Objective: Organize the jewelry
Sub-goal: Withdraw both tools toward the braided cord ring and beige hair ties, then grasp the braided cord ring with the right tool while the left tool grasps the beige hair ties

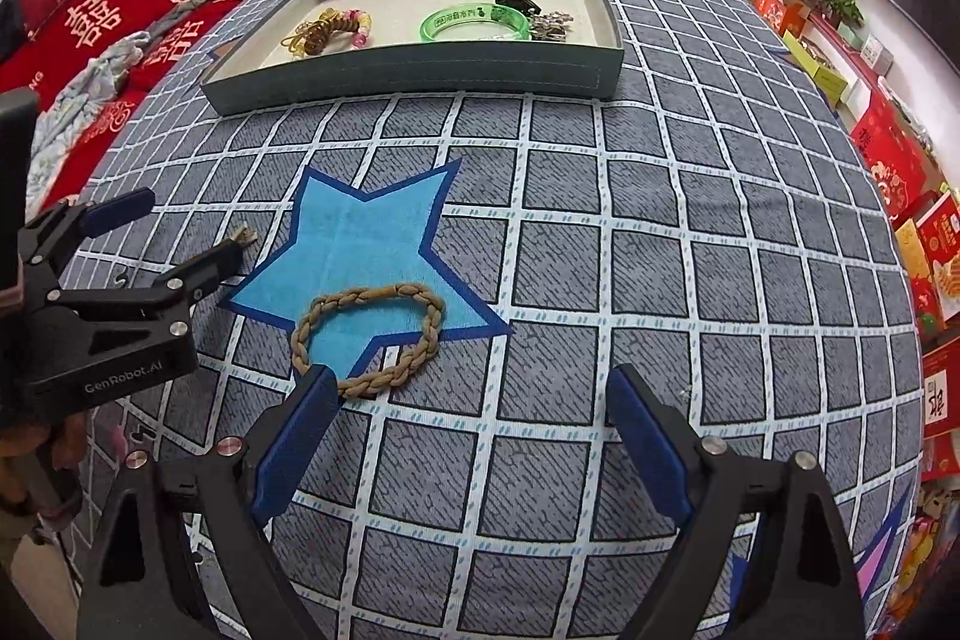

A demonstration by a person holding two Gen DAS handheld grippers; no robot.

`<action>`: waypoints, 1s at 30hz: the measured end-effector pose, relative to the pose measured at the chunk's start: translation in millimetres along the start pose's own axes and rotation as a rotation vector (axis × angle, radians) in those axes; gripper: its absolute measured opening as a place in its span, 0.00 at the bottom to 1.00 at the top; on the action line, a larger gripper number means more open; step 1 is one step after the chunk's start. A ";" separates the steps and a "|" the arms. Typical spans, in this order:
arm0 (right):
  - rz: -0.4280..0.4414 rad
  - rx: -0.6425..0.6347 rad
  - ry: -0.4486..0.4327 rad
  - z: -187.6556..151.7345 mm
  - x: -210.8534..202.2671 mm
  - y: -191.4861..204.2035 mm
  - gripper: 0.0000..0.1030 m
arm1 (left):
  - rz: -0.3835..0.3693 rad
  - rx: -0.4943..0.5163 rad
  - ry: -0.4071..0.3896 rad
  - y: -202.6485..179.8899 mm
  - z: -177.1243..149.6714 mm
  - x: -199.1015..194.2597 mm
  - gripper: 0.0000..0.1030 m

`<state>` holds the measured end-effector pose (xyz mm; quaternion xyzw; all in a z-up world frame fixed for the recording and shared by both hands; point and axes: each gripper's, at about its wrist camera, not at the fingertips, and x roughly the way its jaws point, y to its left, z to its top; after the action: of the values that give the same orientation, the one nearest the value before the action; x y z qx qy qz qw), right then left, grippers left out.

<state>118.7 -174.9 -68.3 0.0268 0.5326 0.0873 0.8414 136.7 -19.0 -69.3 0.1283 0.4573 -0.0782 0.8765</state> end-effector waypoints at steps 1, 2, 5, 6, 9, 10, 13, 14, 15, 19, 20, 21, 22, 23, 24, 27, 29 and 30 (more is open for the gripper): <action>-0.006 -0.007 0.001 0.8 1.9 1.2 0.86 | 0.003 -0.004 0.000 1.7 0.5 0.9 0.97; -0.012 -0.013 0.003 1.6 3.8 1.9 0.84 | 0.003 -0.011 -0.002 3.4 0.9 1.2 0.92; -0.009 -0.023 -0.002 4.6 6.3 2.7 0.81 | 0.004 -0.043 0.010 9.9 2.9 2.5 0.89; -0.011 -0.030 -0.003 6.2 7.1 3.4 0.78 | -0.002 -0.053 0.012 11.5 3.3 2.9 0.86; -0.023 -0.072 -0.008 10.1 10.1 8.2 0.73 | -0.035 -0.081 0.025 12.9 3.3 2.4 0.77; -0.027 -0.088 -0.009 11.2 11.3 10.1 0.73 | -0.038 -0.078 0.024 11.5 2.7 1.8 0.77; -0.026 -0.120 -0.016 12.5 12.6 14.5 0.72 | -0.048 -0.062 0.020 5.8 0.8 -0.1 0.77; -0.025 -0.124 -0.019 12.4 12.7 15.1 0.72 | -0.051 -0.059 0.021 4.2 1.0 -0.2 0.77; -0.024 -0.126 -0.020 12.2 12.7 15.5 0.71 | -0.052 -0.056 0.021 3.0 0.8 -0.7 0.77; -0.011 -0.148 -0.025 10.2 9.7 20.4 0.55 | -0.055 -0.071 0.030 2.5 1.1 -1.1 0.77; -0.006 -0.156 -0.026 9.8 8.5 22.8 0.44 | -0.059 -0.079 0.034 3.1 1.2 -0.7 0.77; -0.001 -0.161 -0.025 9.5 7.7 25.4 0.36 | -0.066 -0.086 0.037 4.0 0.8 -0.7 0.77; 0.003 -0.163 -0.023 9.5 7.4 26.9 0.33 | -0.087 -0.089 0.038 4.5 0.4 -0.8 0.69; 0.007 -0.166 -0.023 9.3 7.1 28.2 0.25 | -0.128 -0.092 0.039 4.4 0.1 -1.5 0.55; 0.009 -0.166 -0.025 9.0 7.0 28.9 0.11 | -0.129 -0.088 0.036 3.3 -0.4 -3.1 0.50; 0.007 -0.136 -0.032 8.0 6.2 24.7 0.07 | -0.137 -0.056 0.029 -2.8 -1.9 -6.2 0.31; 0.025 -0.093 -0.041 7.1 2.9 16.9 0.06 | -0.151 -0.065 0.022 -3.3 -3.7 -8.4 0.31; 0.036 -0.073 -0.046 6.9 0.4 12.7 0.06 | -0.161 -0.074 0.018 -2.6 -5.0 -10.0 0.31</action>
<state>123.6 -161.9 -63.9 0.0076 0.5090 0.1211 0.8522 126.5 -19.7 -64.2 0.0594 0.4766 -0.1301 0.8674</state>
